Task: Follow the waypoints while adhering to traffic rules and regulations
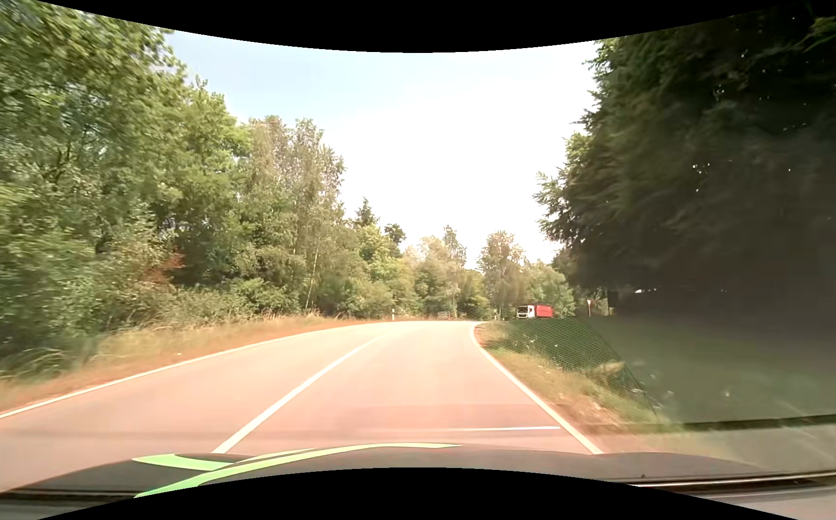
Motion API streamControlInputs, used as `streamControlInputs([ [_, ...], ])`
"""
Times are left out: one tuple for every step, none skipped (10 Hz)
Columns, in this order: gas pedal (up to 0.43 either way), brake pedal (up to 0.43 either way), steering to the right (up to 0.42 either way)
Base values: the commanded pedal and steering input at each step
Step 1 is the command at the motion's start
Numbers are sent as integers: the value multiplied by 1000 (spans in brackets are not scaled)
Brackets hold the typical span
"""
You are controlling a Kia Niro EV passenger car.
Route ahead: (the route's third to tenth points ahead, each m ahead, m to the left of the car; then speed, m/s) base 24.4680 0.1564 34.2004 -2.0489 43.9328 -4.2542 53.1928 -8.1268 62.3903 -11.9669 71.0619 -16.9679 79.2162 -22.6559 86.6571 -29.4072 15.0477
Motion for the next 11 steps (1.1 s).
streamControlInputs([
  [0, 18, 25],
  [0, 43, 25],
  [0, 61, 25],
  [0, 73, 25],
  [0, 73, 26],
  [0, 73, 27],
  [0, 85, 27],
  [0, 91, 27],
  [0, 104, 27],
  [0, 110, 27],
  [0, 116, 27],
])
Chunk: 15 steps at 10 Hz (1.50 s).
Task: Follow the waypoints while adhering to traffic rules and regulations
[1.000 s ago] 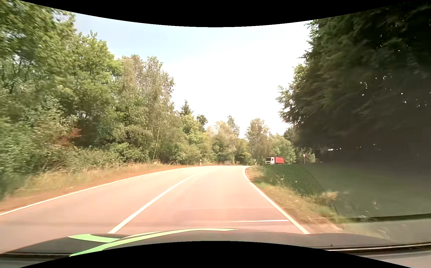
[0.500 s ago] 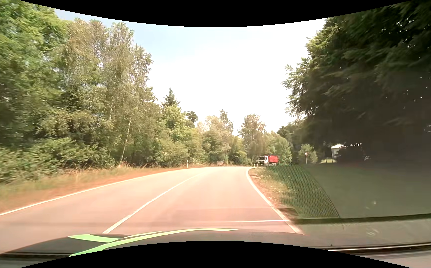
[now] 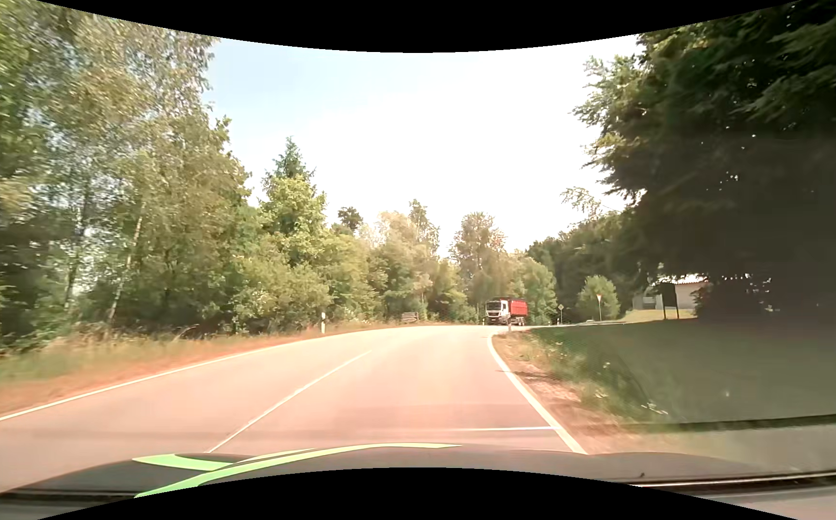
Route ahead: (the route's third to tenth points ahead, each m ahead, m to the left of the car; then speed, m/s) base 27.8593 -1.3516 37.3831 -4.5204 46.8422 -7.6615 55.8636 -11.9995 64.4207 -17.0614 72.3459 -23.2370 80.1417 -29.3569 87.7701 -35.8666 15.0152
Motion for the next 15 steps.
streamControlInputs([
  [0, 116, 27],
  [0, 122, 28],
  [0, 134, 32],
  [0, 134, 39],
  [0, 134, 47],
  [0, 134, 47],
  [0, 134, 47],
  [0, 140, 48],
  [0, 159, 50],
  [0, 177, 50],
  [0, 171, 50],
  [0, 159, 50],
  [0, 146, 50],
  [0, 116, 50],
  [0, 85, 50],
])
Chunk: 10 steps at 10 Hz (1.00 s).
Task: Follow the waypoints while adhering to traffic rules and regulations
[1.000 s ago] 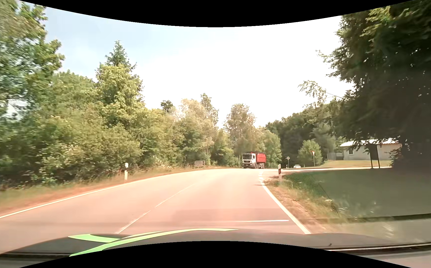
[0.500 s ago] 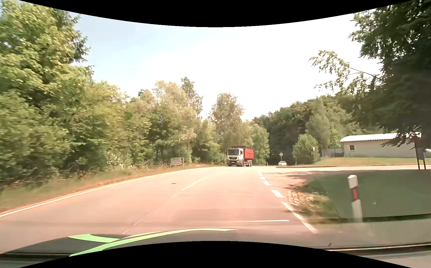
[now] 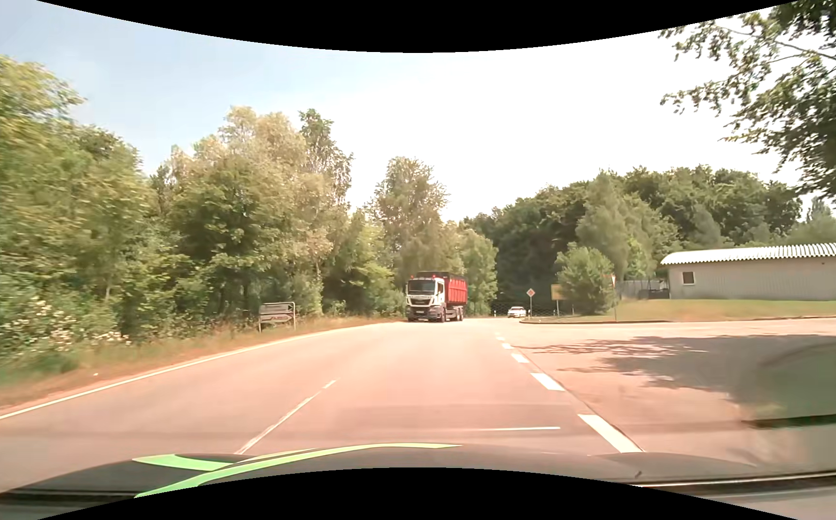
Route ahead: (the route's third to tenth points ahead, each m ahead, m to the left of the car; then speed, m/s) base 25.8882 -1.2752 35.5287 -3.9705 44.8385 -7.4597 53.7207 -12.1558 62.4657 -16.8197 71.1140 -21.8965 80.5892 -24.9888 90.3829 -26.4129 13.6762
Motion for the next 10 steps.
streamControlInputs([
  [0, 61, 51],
  [0, 6, 50],
  [0, 0, 48],
  [0, 0, 47],
  [0, 0, 46],
  [0, 0, 45],
  [0, 0, 45],
  [0, 0, 44],
  [0, 0, 40],
  [0, 0, 38],
])
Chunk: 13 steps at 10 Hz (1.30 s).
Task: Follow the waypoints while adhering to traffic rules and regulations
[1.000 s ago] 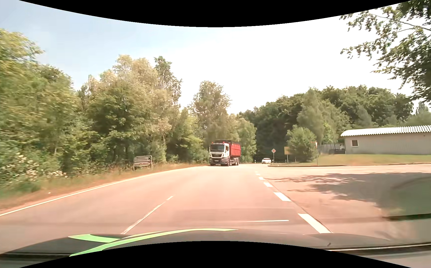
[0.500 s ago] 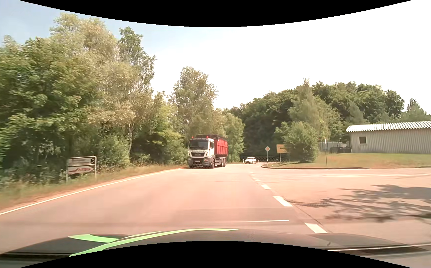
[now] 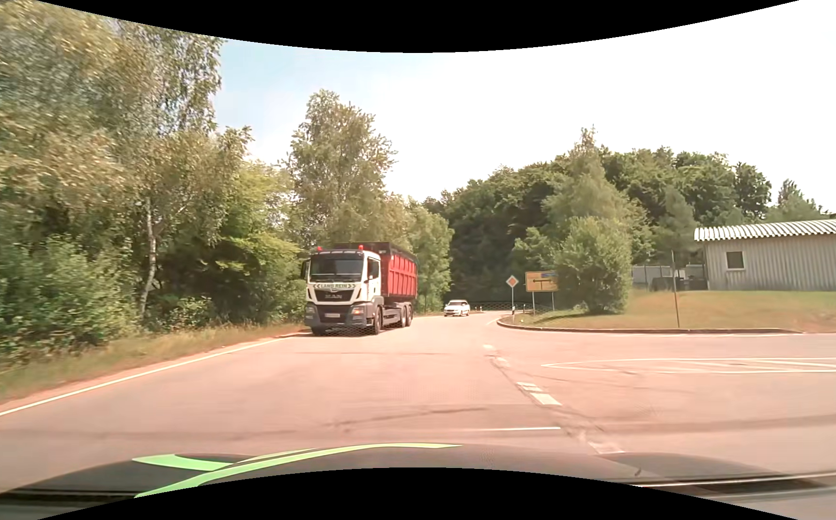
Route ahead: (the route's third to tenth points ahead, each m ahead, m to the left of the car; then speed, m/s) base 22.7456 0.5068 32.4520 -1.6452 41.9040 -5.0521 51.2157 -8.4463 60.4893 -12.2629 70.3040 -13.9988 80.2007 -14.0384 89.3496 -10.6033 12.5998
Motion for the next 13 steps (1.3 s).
streamControlInputs([
  [0, 0, 36],
  [0, 0, 36],
  [0, 0, 36],
  [0, 0, 36],
  [0, 0, 35],
  [0, 0, 33],
  [8, 0, 33],
  [28, 0, 33],
  [39, 0, 31],
  [39, 0, 31],
  [47, 0, 31],
  [47, 0, 31],
  [47, 0, 31],
])
